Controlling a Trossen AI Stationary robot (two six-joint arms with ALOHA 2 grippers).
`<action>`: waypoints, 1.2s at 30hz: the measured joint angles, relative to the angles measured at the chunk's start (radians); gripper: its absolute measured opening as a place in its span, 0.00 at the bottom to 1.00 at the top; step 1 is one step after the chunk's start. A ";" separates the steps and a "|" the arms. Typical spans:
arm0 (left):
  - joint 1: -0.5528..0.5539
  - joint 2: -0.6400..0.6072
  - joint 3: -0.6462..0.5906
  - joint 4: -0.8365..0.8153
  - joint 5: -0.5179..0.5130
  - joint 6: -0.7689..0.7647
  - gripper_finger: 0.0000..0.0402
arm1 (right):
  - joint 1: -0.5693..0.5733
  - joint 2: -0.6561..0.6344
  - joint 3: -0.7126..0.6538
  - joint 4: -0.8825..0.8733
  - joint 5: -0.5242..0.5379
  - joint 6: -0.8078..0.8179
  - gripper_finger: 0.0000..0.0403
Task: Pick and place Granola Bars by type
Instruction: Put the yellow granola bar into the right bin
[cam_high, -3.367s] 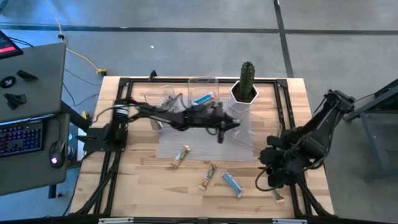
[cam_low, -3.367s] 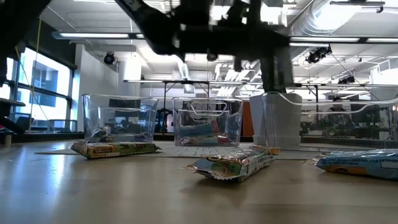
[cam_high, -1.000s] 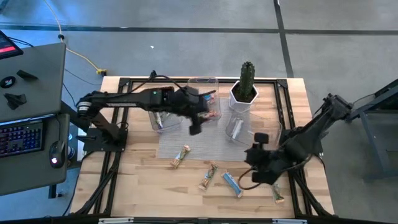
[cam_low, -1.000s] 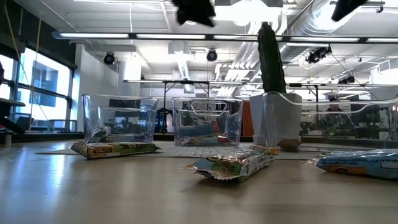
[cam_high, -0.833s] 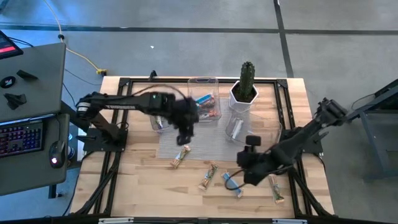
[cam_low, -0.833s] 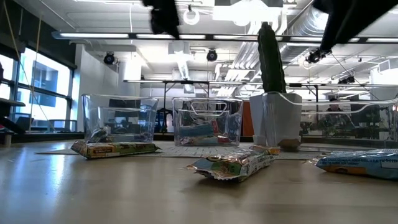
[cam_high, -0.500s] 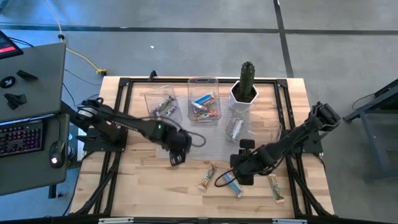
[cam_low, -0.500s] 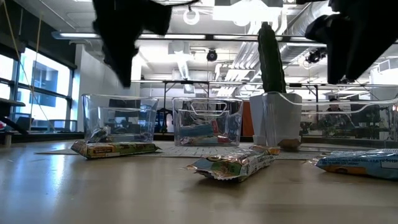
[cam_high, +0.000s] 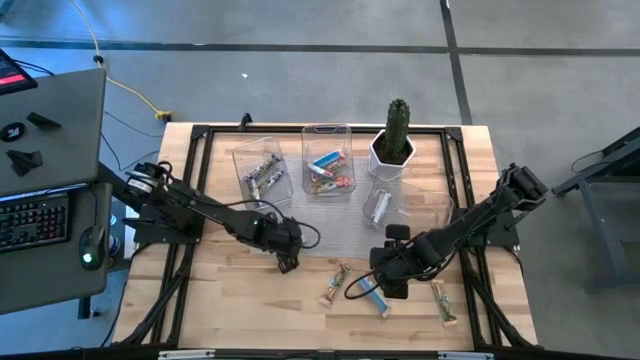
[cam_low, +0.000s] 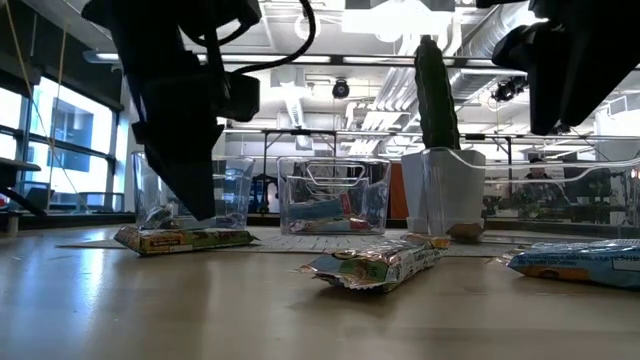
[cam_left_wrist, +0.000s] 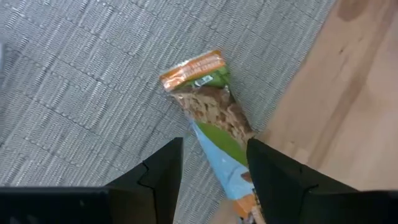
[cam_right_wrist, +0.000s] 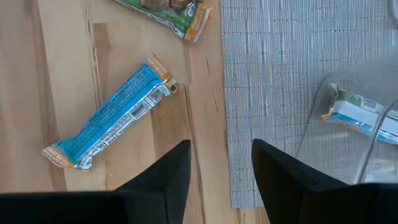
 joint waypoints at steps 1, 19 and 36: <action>0.000 0.000 -0.001 0.001 0.007 0.000 0.43 | 0.000 0.000 0.000 0.002 0.000 0.002 0.38; -0.002 0.109 0.000 0.088 0.018 -0.016 0.43 | 0.001 -0.002 0.000 0.025 0.030 -0.027 0.38; 0.005 0.111 0.357 0.022 -0.060 0.410 0.28 | 0.016 -0.084 0.002 -0.028 -0.193 0.082 0.38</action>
